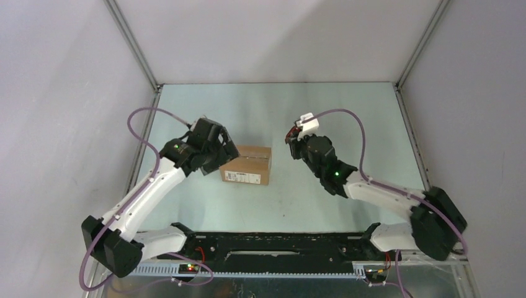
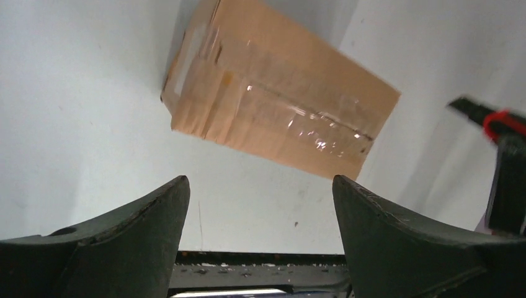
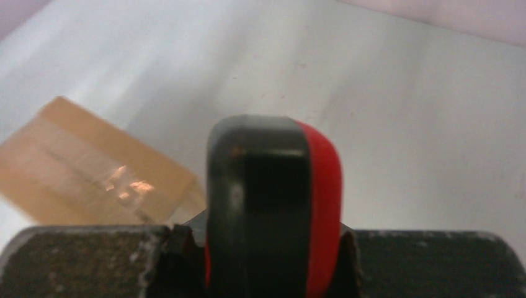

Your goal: Unpack the express box

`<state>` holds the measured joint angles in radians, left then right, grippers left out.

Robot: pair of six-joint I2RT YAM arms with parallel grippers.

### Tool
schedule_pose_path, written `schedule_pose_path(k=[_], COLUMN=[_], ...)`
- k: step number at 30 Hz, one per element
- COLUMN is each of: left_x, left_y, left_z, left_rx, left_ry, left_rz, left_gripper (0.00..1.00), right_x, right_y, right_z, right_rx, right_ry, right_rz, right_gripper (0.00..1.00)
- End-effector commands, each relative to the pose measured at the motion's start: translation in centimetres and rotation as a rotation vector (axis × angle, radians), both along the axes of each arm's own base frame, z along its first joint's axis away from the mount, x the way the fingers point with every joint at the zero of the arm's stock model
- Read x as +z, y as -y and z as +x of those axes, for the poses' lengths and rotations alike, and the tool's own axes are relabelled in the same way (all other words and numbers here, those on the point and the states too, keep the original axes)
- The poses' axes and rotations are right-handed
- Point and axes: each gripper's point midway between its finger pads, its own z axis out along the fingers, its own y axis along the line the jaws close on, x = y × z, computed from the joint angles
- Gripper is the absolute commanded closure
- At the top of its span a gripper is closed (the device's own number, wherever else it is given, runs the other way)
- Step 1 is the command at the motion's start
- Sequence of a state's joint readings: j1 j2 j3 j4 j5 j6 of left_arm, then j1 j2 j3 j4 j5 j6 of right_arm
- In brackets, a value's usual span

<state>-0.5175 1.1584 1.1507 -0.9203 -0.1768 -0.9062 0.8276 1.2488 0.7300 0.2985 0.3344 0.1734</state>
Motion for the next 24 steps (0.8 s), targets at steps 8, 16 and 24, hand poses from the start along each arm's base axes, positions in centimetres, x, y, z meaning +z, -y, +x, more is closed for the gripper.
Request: schedule_pose_path(k=[8, 16, 24], left_x=[-4.2, -6.3, -6.9], left_y=[4.1, 2.0, -0.3], left_z=[-0.4, 0.6, 0.6], left_rx=[0.034, 0.074, 0.100], left_ry=[-0.077, -0.096, -0.115], left_rz=[-0.208, -0.197, -0.153], left_gripper=[0.01, 0.00, 0.03], right_x=[2.2, 1.5, -0.8], right_y=[-6.4, -8.8, -8.0], right_z=[5.3, -0.8, -5.4], right_rx=[0.189, 0.282, 0.219], right_ry=[0.309, 0.262, 0.123], right_rz=[0.038, 0.028, 0.051], right_gripper=[1.00, 1.00, 1.00])
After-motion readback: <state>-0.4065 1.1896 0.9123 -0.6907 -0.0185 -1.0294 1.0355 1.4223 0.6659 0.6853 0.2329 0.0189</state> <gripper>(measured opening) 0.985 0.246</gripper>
